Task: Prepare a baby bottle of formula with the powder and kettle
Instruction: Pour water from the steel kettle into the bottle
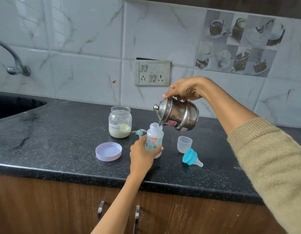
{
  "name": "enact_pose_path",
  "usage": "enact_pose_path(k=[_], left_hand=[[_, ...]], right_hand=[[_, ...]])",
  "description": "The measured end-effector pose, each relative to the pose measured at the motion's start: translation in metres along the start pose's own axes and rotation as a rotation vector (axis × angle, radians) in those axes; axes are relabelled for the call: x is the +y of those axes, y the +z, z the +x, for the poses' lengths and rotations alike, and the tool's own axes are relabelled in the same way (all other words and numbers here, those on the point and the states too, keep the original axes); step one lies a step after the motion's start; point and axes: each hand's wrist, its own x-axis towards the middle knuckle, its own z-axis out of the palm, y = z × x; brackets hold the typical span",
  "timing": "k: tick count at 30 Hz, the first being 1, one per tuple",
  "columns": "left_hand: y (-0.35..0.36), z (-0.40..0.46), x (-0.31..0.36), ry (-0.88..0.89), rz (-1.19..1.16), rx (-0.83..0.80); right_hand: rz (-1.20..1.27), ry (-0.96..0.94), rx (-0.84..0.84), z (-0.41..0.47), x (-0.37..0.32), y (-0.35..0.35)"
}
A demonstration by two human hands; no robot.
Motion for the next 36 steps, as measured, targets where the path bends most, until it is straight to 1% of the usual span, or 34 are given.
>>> enact_pose_path(k=[36], left_hand=[[0.0006,0.0014,-0.0015,-0.009,0.012,0.007]], right_hand=[[-0.05,-0.016,0.014,-0.0011,-0.0065,0.0039]])
